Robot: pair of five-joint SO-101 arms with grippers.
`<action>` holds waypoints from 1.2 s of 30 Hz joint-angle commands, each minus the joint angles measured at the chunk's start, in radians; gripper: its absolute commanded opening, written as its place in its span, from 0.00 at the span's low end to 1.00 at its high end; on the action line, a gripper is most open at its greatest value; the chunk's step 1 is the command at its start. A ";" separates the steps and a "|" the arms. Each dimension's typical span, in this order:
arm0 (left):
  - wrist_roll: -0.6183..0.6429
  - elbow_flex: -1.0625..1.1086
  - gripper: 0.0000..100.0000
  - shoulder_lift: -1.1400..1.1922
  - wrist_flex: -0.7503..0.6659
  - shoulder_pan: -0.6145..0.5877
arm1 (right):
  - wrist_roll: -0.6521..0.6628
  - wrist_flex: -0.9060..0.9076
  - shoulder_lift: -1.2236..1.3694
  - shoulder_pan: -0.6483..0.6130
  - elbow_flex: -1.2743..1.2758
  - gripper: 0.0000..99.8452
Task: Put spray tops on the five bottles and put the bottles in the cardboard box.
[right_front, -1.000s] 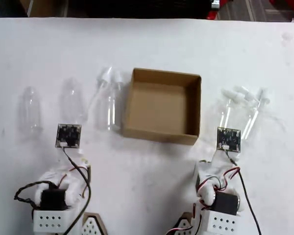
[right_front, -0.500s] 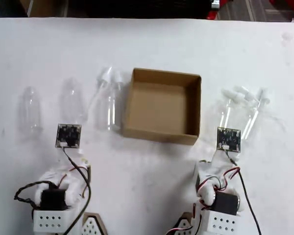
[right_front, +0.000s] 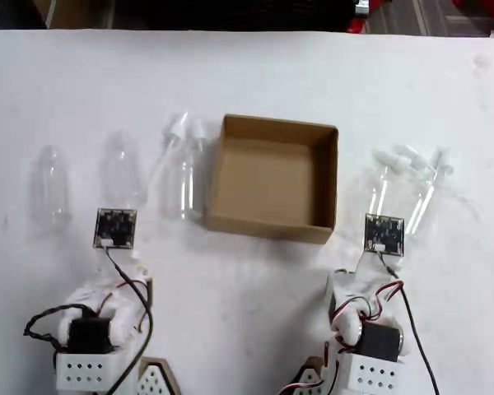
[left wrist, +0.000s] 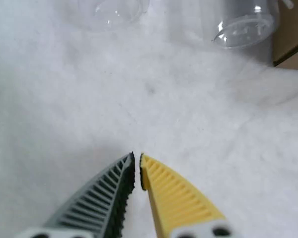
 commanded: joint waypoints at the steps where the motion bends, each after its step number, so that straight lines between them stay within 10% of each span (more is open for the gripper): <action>1: -0.002 -0.003 0.02 -0.002 -0.003 0.010 | -0.009 0.002 -0.004 0.010 0.009 0.02; 36: -0.008 -0.170 0.02 -0.002 -0.002 0.002 | -0.009 0.002 -0.004 0.010 0.009 0.02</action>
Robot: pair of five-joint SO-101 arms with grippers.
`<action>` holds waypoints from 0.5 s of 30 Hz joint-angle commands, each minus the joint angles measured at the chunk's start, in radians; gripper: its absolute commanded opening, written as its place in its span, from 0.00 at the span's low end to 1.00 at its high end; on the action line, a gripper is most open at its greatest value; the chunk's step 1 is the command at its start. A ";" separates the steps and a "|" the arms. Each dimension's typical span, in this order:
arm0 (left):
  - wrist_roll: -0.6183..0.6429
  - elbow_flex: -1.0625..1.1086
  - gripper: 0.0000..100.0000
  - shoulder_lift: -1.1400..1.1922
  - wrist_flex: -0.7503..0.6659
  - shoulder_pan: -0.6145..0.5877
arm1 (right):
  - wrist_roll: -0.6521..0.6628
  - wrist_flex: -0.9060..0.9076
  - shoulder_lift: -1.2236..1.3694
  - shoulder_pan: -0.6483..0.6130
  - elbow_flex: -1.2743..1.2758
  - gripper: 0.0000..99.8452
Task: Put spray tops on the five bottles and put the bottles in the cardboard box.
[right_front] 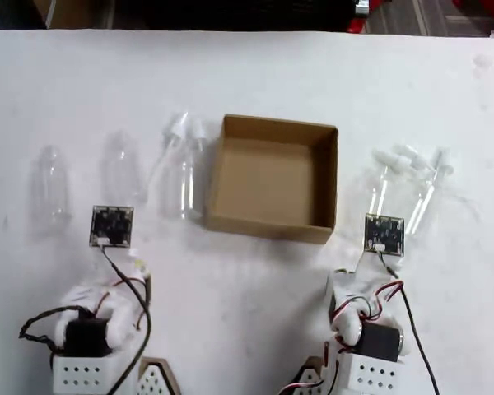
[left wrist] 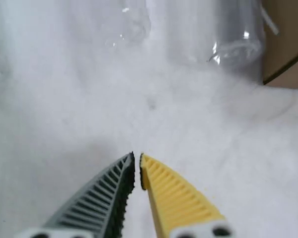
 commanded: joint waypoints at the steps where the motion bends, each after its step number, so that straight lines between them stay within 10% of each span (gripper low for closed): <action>1: -0.008 -0.124 0.02 -0.002 0.003 0.002 | -0.009 0.002 -0.004 0.010 0.009 0.02; 15: -0.008 -0.508 0.02 -0.002 0.146 0.002 | -0.009 0.002 -0.004 0.012 0.009 0.02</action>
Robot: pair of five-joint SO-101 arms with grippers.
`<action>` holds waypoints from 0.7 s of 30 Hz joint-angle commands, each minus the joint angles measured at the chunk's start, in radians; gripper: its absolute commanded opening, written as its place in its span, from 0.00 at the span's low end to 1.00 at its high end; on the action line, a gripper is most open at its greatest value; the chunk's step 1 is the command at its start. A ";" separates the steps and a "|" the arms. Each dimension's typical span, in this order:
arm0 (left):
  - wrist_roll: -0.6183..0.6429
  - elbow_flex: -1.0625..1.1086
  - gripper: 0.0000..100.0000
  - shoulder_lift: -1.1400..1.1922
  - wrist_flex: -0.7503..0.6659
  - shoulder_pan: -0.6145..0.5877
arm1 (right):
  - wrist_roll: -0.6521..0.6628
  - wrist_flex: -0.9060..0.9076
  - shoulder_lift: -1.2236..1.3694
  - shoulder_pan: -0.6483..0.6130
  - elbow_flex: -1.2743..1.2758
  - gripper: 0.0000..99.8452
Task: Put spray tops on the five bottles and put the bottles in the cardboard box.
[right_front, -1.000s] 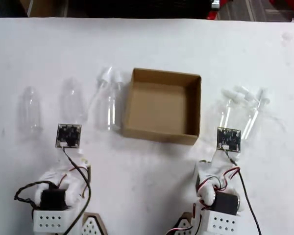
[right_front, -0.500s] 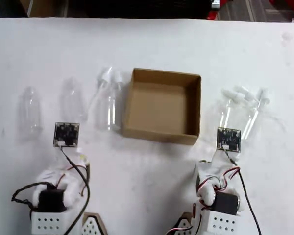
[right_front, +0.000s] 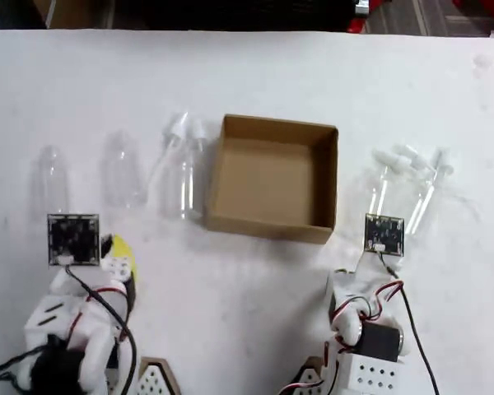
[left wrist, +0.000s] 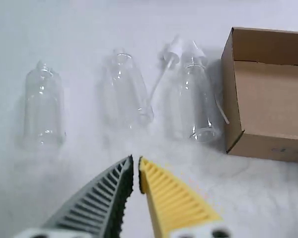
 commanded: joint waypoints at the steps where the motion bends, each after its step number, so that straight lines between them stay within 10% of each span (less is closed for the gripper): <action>1: -0.008 -0.086 0.02 0.013 -0.003 0.002 | -0.009 0.002 -0.004 0.012 0.009 0.02; 9: -0.018 -0.080 0.02 0.013 -0.061 -0.022 | -0.009 0.002 -0.004 0.013 0.009 0.02; 21: -0.442 -0.006 0.02 0.012 -0.433 -0.464 | -0.009 0.002 -0.004 0.010 0.009 0.02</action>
